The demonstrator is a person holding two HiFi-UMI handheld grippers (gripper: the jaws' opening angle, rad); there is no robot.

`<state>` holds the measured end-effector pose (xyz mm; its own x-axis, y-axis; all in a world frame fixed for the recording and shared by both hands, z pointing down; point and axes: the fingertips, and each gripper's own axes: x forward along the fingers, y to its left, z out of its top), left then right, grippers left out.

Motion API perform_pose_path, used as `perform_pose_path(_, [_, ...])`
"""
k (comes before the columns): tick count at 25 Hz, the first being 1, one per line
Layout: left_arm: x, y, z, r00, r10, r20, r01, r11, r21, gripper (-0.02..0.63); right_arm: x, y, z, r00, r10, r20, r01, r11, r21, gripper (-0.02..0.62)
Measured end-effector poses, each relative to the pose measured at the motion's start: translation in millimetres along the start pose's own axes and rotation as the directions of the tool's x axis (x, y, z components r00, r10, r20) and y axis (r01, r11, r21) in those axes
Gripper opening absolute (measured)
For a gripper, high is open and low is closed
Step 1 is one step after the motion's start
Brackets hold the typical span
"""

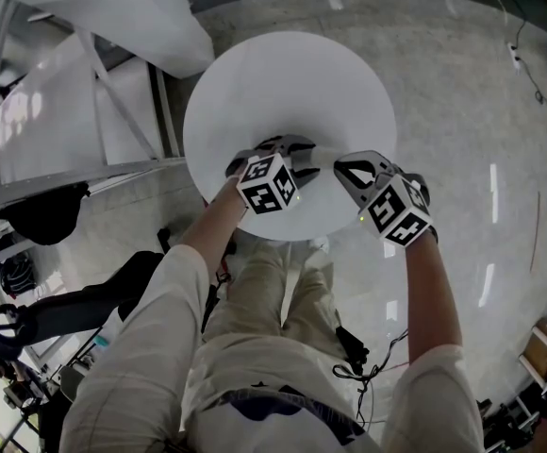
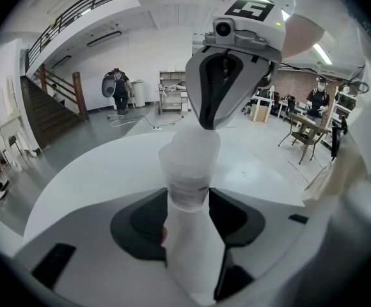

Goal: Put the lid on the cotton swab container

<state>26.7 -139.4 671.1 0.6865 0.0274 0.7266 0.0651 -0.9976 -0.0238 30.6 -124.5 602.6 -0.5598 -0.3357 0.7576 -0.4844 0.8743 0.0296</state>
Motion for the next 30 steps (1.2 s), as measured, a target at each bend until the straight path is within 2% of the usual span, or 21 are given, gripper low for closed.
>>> perform_pose_path(12, [-0.4, -0.2, -1.0, 1.0, 0.003, -0.002, -0.003, 1.0, 0.001, 0.198, 1.5, -0.2, -1.8, 1.0, 0.008, -0.007, -0.007, 0.999, 0.039, 0.011])
perform_pose_path(19, [-0.2, 0.0, -0.6, 1.0, 0.006, -0.006, -0.006, 1.0, 0.005, 0.198, 3.9, -0.3, -4.7, 0.997, 0.053, -0.057, -0.049, 0.995, 0.084, 0.012])
perform_pose_path(26, [-0.5, 0.5, -1.3, 1.0, 0.01, -0.007, -0.01, 1.0, -0.002, 0.196, 6.4, -0.1, -4.5, 0.982, 0.08, -0.173, -0.072, 0.996, 0.053, 0.012])
perform_pose_path(30, [-0.2, -0.4, -1.9, 1.0, 0.009, -0.011, -0.009, 1.0, -0.002, 0.196, 6.6, 1.3, -5.6, 0.979, 0.089, -0.185, -0.08, 0.995, 0.056, 0.012])
